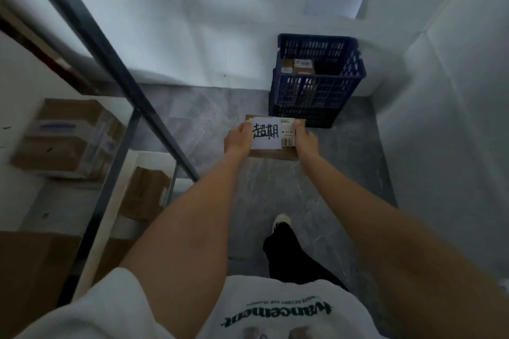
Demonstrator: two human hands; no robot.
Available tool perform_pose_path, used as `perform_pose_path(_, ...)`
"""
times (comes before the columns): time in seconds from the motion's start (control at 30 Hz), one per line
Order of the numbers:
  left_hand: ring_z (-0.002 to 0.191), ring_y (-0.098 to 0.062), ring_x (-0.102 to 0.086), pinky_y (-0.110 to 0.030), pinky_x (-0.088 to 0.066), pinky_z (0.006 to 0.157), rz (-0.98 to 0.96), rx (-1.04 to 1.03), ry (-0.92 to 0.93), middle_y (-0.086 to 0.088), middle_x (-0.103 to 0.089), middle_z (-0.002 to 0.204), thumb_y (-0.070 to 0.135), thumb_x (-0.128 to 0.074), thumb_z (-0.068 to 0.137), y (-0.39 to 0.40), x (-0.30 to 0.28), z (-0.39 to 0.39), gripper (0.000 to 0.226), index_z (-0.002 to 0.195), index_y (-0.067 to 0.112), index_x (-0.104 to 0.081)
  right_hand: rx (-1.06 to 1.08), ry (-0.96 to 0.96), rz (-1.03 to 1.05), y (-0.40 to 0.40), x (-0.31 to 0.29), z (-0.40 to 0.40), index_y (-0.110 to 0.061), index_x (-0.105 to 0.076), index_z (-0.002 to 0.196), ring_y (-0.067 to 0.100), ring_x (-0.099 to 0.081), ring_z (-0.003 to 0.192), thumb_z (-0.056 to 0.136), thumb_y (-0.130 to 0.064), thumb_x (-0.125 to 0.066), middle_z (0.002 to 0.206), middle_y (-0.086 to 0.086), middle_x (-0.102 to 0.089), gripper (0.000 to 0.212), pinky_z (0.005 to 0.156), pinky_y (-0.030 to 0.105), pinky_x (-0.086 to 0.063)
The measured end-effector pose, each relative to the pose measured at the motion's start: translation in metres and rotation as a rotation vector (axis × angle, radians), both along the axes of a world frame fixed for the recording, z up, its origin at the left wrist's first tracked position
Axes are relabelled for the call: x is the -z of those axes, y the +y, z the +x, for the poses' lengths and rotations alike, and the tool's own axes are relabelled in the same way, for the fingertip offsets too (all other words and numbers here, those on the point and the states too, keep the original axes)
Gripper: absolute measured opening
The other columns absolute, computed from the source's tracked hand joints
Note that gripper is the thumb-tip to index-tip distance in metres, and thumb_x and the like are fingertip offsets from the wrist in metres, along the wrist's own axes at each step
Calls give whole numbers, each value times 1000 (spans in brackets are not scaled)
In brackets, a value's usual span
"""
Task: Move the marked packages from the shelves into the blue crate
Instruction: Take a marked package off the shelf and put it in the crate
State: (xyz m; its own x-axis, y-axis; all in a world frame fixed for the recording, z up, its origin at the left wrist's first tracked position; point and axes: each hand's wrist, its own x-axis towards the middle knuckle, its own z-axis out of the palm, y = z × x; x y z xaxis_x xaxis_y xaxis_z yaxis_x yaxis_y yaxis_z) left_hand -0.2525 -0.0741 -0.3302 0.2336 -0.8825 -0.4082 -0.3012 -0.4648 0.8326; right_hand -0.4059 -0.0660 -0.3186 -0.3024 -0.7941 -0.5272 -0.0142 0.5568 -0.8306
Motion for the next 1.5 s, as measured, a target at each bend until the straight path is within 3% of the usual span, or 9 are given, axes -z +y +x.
perform_pose_path(0.37, 89, -20, -59, -26, -43, 71, 109, 104, 89, -6, -65, 108, 45, -35, 99, -203, -4, -117, 41, 119, 19, -60, 53, 8, 71, -202, 11, -123, -7, -54, 130, 20, -54, 96, 98, -50, -43, 123, 10, -61, 54, 81, 32, -43)
perform_pose_path(0.6, 73, -6, -50, -24, -35, 55, 191, 206, 99, 3, -61, 93, 48, -34, 99, -336, 12, -179, 42, 127, 24, -54, 158, -17, 128, -315, 40, -181, -7, -45, 140, 20, -54, 97, 99, -49, -41, 131, 12, -57, 59, 79, 30, -43)
perform_pose_path(0.73, 91, -22, -60, -35, -50, 77, 359, 170, 187, -4, -65, 100, 48, -37, 97, -422, 23, -213, 42, 123, 20, -56, 182, -31, 120, -383, 47, -208, -21, -22, 153, 27, -56, 114, 98, -47, -48, 141, 11, -48, 66, 81, 31, -45)
perform_pose_path(0.83, 100, -26, -59, -40, -51, 92, 370, 156, 179, -9, -64, 115, 40, -44, 97, -484, 30, -240, 39, 129, 19, -55, 193, -79, 141, -428, 57, -233, -22, -40, 136, 20, -60, 96, 94, -46, -56, 131, 10, -55, 50, 74, 32, -51)
perform_pose_path(0.93, 94, -19, -59, -30, -52, 81, 288, 101, 181, -8, -62, 122, 32, -54, 94, -533, 42, -265, 26, 117, 21, -63, 239, -207, 186, -467, 66, -260, -14, -44, 115, 17, -64, 87, 91, -40, -64, 114, 10, -63, 40, 72, 41, -58)
perform_pose_path(1.03, 99, -21, -58, -32, -52, 89, 297, -59, 174, -10, -49, 133, 35, -59, 90, -570, 57, -295, 28, 116, 23, -66, 227, -236, 222, -507, 73, -285, -9, -42, 122, 26, -65, 98, 88, -38, -69, 113, 11, -64, 53, 74, 49, -59)
perform_pose_path(1.2, 104, -30, -60, -45, -55, 90, 429, -176, 214, -11, -53, 130, 32, -58, 92, -626, 94, -339, 24, 116, 28, -61, 93, -251, 294, -565, 97, -321, -11, -38, 130, 18, -63, 89, 88, -38, -69, 109, 6, -60, 59, 60, 39, -57)
perform_pose_path(1.33, 95, -25, -61, -44, -54, 90, 460, -268, 270, -7, -59, 110, 23, -54, 95, -649, 116, -366, 19, 114, 25, -52, 73, -286, 407, -596, 125, -349, -14, -41, 136, 23, -63, 98, 88, -40, -68, 118, 8, -61, 61, 85, 49, -56)
perform_pose_path(1.5, 95, -26, -62, -44, -55, 82, 437, -272, 325, -10, -62, 118, 22, -48, 99, -693, 152, -402, 30, 128, 18, -45, 250, -356, 392, -641, 172, -366, -15, -49, 127, 16, -63, 93, 90, -33, -68, 113, 7, -63, 46, 73, 35, -56)
